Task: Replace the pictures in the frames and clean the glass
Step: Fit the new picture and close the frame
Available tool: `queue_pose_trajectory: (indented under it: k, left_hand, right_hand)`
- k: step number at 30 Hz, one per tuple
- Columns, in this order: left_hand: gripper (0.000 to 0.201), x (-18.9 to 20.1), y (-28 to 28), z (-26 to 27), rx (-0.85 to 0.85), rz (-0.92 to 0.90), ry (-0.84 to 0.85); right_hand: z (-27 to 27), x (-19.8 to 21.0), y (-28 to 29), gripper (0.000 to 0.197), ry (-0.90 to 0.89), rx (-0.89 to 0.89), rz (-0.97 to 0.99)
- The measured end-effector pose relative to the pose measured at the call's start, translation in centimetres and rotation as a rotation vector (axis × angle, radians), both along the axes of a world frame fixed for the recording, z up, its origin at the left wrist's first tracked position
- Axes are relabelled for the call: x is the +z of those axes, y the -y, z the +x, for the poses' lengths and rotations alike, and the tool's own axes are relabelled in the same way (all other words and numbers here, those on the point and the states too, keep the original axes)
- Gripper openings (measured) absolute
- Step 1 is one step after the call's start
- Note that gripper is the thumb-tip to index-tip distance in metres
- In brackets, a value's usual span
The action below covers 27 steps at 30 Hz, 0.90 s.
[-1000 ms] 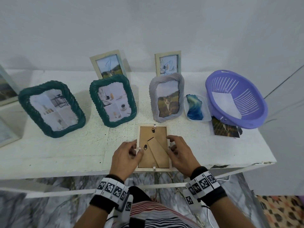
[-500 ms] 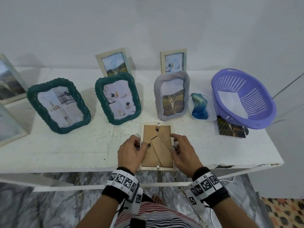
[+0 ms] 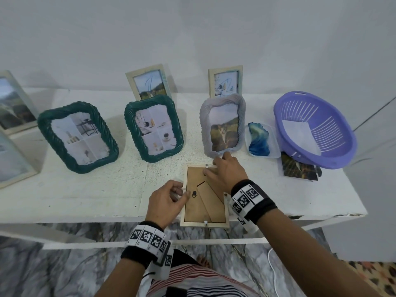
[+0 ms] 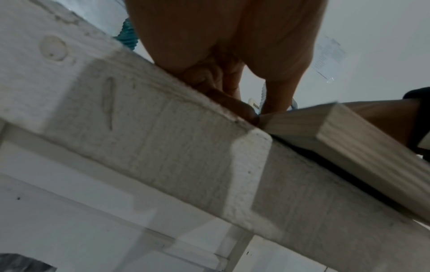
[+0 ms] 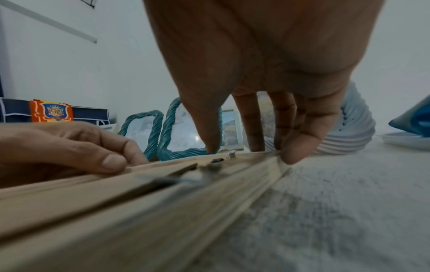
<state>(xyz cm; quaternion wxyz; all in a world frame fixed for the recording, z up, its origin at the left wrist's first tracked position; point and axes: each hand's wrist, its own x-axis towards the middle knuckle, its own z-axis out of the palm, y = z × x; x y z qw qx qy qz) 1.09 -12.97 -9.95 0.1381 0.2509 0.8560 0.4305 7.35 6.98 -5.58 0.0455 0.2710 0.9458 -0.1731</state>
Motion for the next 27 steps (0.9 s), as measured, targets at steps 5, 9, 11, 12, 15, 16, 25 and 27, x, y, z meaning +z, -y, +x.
queue_pose_trajectory:
  k: [5,9,11,12,15,16,25,27]
  left_hand:
    - [0.018,-0.2,0.0,0.0,0.000,0.008,-0.006]
    - [0.018,-0.3,0.1,0.1,-0.002,0.020,-0.019]
    - [0.018,-0.3,0.1,0.1,-0.014,0.025,-0.018]
    - [0.018,-0.4,0.1,0.0,-0.024,0.027,-0.016]
    - [0.018,-0.4,0.2,-0.2,-0.043,0.040,-0.002]
    - [0.018,-0.4,0.2,-0.2,-0.044,0.049,0.010]
    - [0.021,-0.2,0.1,-0.4,-0.012,0.077,0.064]
    - [0.024,-0.2,0.1,-0.4,-0.012,0.089,0.076]
  right_hand:
    - [-0.7,-0.3,-0.7,0.041,-0.010,0.050,0.010]
    - [-0.6,-0.3,-1.7,0.032,-0.024,0.102,-0.016]
    - [-0.8,0.1,-2.1,0.030,-0.029,0.123,-0.034]
    - [-0.9,0.4,-2.3,0.027,-0.032,0.129,-0.045]
    - [-1.3,0.9,-2.5,0.014,-0.037,0.115,-0.074]
    - [-1.4,0.9,-2.7,0.016,-0.032,0.105,-0.081]
    - [-0.8,0.6,-2.5,0.021,-0.092,0.010,-0.118]
    - [0.7,0.2,-1.4,0.031,-0.154,0.031,-0.066]
